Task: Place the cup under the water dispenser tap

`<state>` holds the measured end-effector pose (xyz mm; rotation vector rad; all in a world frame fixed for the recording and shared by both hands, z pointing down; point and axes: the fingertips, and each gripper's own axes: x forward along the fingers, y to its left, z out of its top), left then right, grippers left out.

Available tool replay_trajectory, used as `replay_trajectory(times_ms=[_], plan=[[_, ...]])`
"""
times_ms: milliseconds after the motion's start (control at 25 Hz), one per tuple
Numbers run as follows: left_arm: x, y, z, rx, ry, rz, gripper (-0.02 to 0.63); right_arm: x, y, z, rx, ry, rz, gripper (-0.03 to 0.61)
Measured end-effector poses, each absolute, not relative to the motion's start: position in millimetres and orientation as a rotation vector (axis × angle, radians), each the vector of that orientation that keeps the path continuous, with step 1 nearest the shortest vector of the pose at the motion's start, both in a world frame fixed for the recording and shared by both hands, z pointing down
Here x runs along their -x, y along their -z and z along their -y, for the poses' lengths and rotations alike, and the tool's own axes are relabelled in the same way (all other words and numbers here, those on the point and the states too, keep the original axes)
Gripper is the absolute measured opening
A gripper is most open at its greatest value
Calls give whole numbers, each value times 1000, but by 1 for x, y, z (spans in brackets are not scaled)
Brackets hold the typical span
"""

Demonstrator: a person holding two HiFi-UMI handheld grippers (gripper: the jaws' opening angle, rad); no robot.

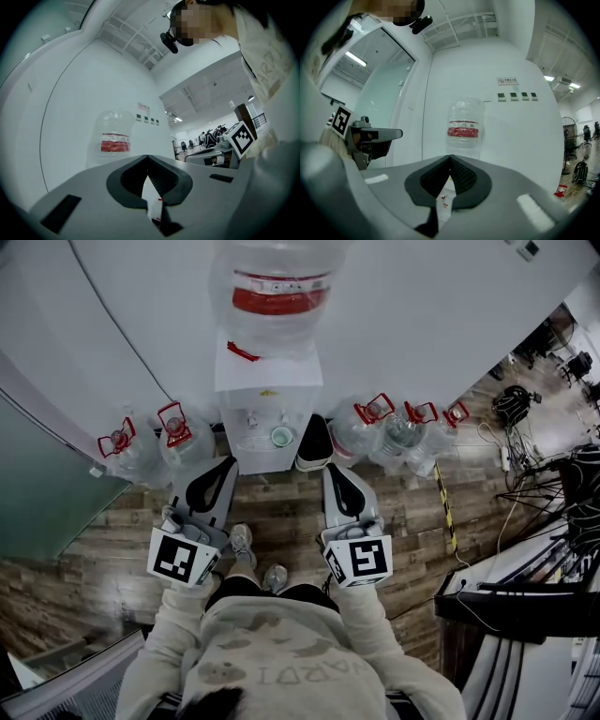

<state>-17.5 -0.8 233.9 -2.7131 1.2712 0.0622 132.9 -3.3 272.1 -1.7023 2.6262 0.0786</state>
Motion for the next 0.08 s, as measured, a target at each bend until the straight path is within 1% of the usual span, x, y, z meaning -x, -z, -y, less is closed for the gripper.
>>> replay_trajectory(times_ms=[80], plan=[[17,-234,-1,2713,-62,-1269,5,-131,-271,2,1697,-95,-2636,9]])
